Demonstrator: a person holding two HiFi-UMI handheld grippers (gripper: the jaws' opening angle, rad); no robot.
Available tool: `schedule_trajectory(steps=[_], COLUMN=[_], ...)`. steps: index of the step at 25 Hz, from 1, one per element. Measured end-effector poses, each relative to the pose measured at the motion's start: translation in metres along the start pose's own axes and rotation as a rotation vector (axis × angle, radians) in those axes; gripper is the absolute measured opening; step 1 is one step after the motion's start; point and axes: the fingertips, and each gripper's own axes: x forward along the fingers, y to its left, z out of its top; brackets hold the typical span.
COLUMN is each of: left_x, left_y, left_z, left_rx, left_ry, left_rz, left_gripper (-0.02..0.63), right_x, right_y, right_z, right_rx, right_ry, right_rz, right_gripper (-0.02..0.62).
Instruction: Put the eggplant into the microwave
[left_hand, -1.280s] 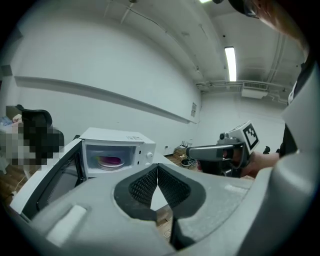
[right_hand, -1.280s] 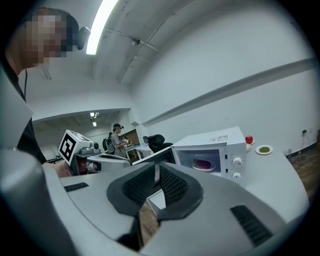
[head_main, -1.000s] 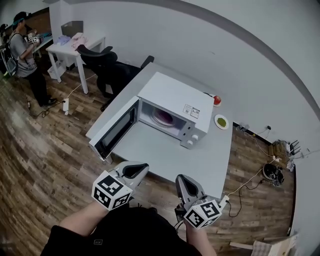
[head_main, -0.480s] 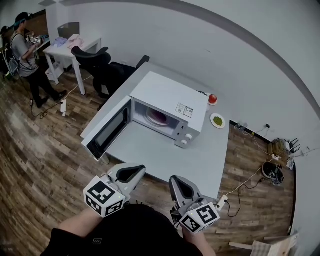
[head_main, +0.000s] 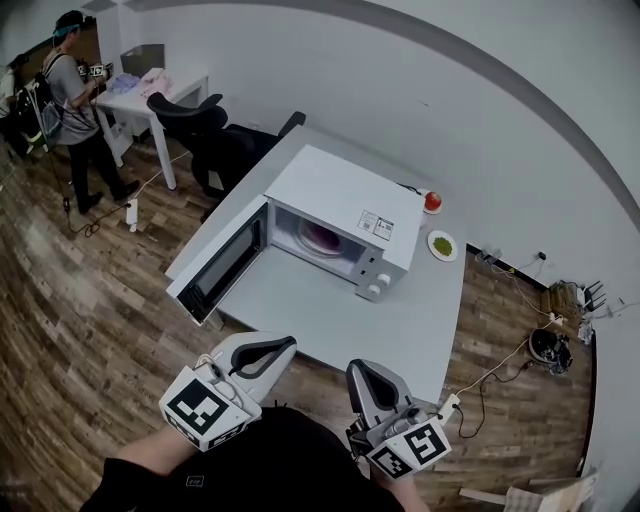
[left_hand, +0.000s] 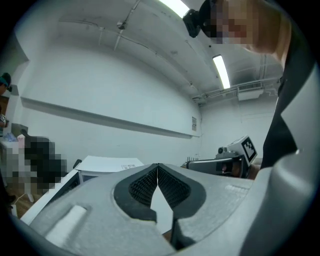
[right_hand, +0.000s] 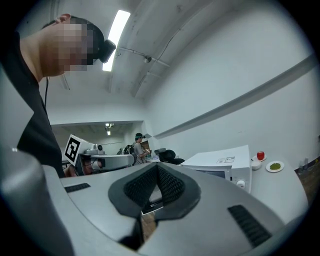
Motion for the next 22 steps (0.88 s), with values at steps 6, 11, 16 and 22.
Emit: schedule_trajectory(steps=[6, 11, 16, 22], left_x=[-0.003, -0.001, -0.001, 0.002], left_y=[0.004, 0.012, 0.015, 0.014], left_z=[0.008, -0.006, -0.007, -0.006], left_rx=[-0.049, -0.076, -0.088, -0.079], left_ry=[-0.033, -0.003, -0.001, -0.004], left_rz=[-0.022, -0.015, -0.017, -0.025], left_gripper=[0.009, 0.009, 0.009, 0.009], right_x=[0.009, 0.015, 0.016, 0.016], right_y=[0.007, 0.004, 0.004, 0.001], right_z=[0.001, -0.006, -0.006, -0.005], right_rx=[-0.032, -0.031, -0.034, -0.029], right_ry=[0.009, 0.027, 0.031, 0.030], right_rz=[0.015, 0.003, 0.000, -0.006], right_gripper=[0.014, 0.014, 0.014, 0.014])
